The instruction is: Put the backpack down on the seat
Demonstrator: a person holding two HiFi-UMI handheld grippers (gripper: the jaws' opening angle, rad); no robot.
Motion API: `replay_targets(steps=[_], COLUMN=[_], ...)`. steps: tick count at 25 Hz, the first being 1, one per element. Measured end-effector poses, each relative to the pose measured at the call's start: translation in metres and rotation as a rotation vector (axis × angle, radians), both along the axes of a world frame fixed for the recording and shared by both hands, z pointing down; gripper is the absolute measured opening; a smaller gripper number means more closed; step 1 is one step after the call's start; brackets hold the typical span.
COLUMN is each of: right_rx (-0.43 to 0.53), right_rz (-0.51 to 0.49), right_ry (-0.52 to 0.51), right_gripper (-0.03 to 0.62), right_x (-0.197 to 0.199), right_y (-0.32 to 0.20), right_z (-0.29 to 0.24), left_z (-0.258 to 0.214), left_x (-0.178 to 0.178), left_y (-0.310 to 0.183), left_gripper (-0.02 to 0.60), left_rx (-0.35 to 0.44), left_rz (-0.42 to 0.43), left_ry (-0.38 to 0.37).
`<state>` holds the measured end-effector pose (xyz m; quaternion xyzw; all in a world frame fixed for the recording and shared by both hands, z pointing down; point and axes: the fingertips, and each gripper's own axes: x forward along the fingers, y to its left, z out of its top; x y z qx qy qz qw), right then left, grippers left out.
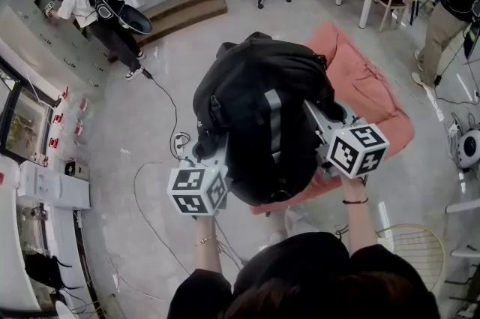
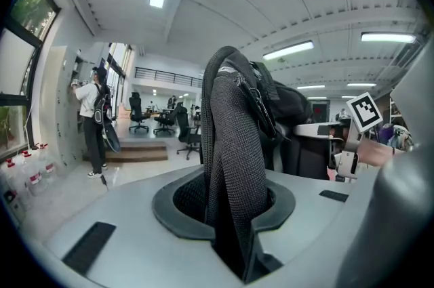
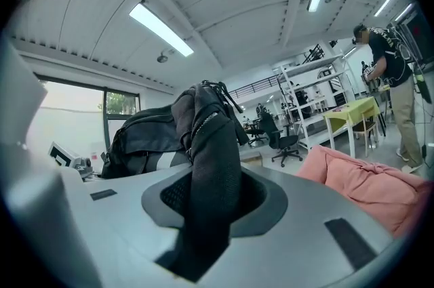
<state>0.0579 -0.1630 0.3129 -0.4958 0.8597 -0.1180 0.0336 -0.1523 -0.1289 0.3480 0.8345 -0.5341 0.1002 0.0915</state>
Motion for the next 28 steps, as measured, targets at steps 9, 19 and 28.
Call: replay_targets(steps=[9, 19, 28], right_rx=[-0.051, -0.143, -0.248], right_rz=[-0.04, -0.071, -0.075], right_ry=[-0.025, -0.075, -0.086], right_gripper=[0.106, 0.106, 0.108], right_x=[0.022, 0.036, 0.03], right_y=[-0.081, -0.138, -0.175], right_z=[0.023, 0.08, 0.15], left_z=[0.024, 0.077, 0.149], left_x=[0.023, 0.037, 0.034], left_y=[-0.076, -0.135, -0.172], left_gripper=[0.097, 0.098, 0.098], left_rx=[-0.058, -0.162, -0.281], left_rz=[-0.043, -0.07, -0.068], left_ry=[0.005, 0.008, 0.006])
